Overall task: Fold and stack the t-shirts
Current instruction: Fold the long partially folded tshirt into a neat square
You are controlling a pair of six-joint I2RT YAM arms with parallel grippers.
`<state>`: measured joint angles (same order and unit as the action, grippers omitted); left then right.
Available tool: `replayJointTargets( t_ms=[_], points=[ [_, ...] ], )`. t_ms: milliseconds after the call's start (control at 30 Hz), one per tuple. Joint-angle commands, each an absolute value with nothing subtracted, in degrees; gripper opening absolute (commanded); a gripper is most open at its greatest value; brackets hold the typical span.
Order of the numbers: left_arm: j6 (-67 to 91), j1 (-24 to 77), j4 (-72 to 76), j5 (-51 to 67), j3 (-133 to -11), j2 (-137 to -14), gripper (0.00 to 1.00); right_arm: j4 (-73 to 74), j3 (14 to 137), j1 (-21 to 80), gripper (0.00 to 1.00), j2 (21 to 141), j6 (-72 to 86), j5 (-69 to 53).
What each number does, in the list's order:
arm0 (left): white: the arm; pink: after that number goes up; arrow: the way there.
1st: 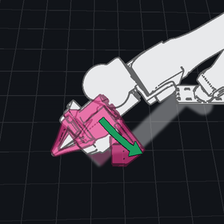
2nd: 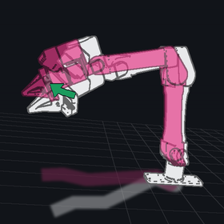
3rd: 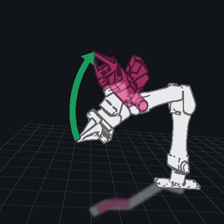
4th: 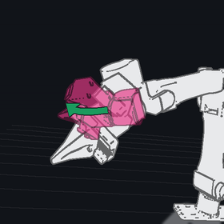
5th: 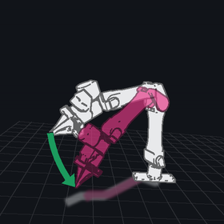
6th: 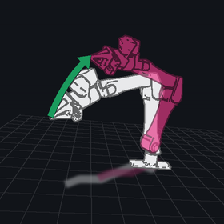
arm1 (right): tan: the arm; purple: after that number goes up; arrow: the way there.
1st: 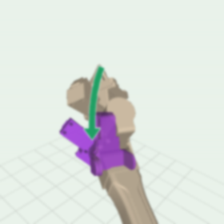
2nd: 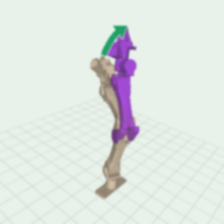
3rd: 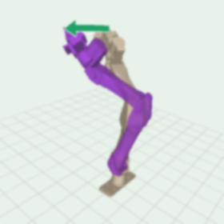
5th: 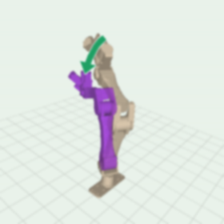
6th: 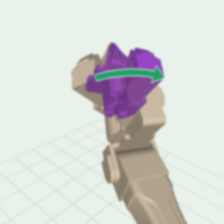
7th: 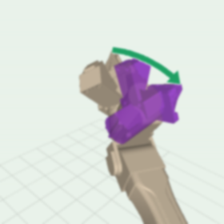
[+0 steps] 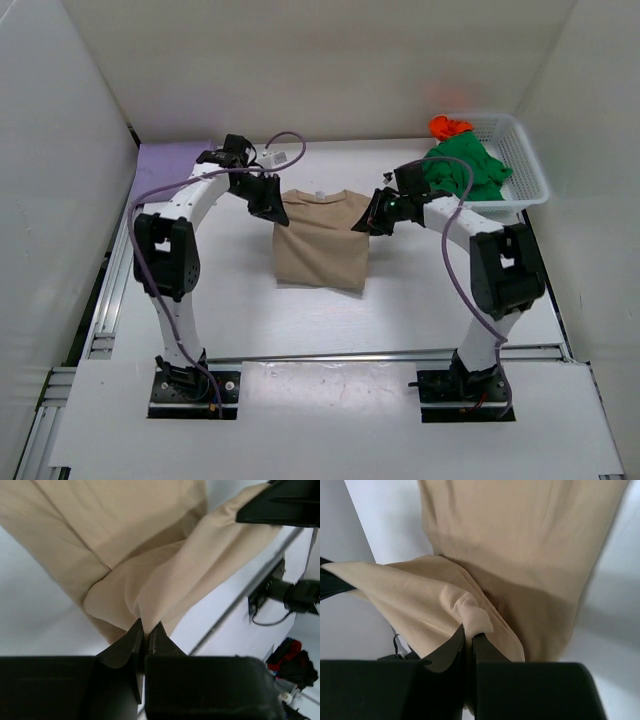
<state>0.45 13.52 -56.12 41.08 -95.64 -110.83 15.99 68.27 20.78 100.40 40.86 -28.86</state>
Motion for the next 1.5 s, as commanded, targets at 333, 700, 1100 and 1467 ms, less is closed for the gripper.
replayJointTargets(
  t_ms=[333, 700, 1100, 1467],
  points=[
    [0.00, 8.70, -48.87, 43.59, -112.22, -124.89, 0.11, 18.72, 94.30, 13.97, 0.00, 121.09, 38.32, -34.90],
    [0.00, 9.23, -47.29, 38.86, -122.34, -135.70, 0.19, 19.86, 108.35, 10.90, 0.37, 133.76, 39.37, -33.76],
    [0.00, 8.61, -43.51, 28.64, -127.89, -141.07, 0.75, 19.86, 104.42, 12.30, 0.58, 123.93, 34.03, -18.30],
    [0.00, 9.14, -42.45, 32.60, -127.27, -140.01, 0.53, 23.64, 110.74, 16.00, 0.60, 133.07, 32.70, -19.34]
  ],
)
